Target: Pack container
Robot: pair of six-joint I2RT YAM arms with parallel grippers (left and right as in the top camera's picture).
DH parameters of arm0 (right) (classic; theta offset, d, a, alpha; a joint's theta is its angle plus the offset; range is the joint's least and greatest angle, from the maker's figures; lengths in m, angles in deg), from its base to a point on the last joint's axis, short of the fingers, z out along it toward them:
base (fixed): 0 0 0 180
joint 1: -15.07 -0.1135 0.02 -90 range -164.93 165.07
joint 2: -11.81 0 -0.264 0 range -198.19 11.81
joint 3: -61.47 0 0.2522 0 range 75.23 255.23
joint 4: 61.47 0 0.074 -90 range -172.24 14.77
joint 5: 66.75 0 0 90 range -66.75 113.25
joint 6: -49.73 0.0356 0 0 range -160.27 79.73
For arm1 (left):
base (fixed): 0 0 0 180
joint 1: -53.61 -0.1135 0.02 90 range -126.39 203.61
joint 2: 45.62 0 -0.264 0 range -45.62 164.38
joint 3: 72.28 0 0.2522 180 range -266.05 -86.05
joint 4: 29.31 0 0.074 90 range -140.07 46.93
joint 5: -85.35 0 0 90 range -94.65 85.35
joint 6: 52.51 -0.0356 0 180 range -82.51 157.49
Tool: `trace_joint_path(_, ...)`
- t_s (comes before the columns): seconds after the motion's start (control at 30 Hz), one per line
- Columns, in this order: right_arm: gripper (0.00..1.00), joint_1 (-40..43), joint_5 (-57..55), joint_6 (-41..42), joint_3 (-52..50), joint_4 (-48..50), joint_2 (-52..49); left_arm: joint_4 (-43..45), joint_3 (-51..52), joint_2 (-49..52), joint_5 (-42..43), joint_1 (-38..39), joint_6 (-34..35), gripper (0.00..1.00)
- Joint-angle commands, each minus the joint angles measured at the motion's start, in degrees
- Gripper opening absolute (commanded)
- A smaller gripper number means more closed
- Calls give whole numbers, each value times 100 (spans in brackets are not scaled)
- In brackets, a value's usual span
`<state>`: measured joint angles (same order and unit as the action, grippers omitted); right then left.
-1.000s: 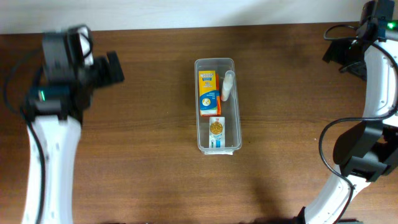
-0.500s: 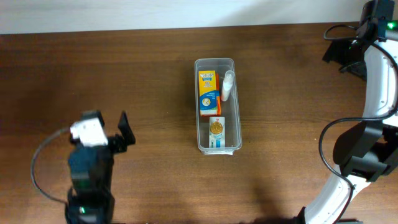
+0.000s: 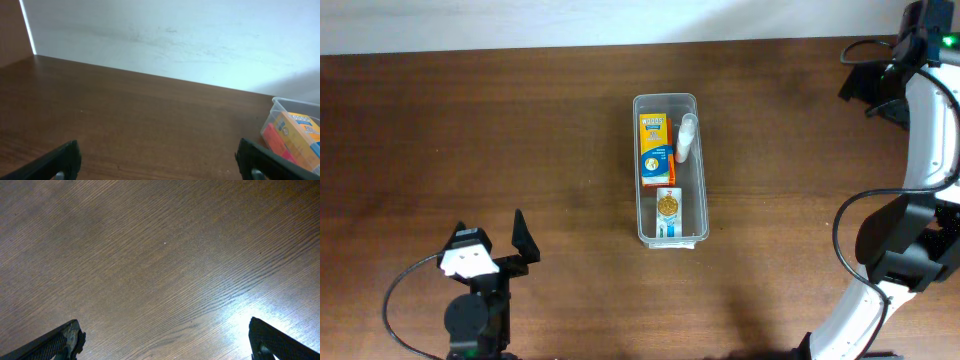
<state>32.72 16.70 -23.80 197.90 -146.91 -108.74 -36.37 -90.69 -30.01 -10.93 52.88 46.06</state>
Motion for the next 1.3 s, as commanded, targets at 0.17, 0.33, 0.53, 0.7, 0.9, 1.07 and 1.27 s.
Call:
trace_joint_path(0.17,98,4,-31,4,0,7,15,-341,409,-870,-66,-20,-33,99)
trace_joint_path(0.33,98,4,-31,4,0,7,15,-798,409,-1241,-61,-20,-33,99)
trace_joint_path(0.53,98,4,-31,4,0,7,15,-1086,409,-1534,-46,-20,-164,99)
trace_joint_path(0.7,98,4,-31,4,0,7,15,-1102,409,-1534,-44,-20,-164,99)
trace_joint_path(0.9,98,4,-31,4,0,7,15,-1001,409,-1537,-44,-17,-160,99)
trace_joint_path(1.07,98,4,-31,4,0,7,15,-369,413,-1537,-63,-17,-162,99)
trace_joint_path(1.27,98,4,-31,4,0,7,15,-476,417,-1537,-66,-17,-162,99)
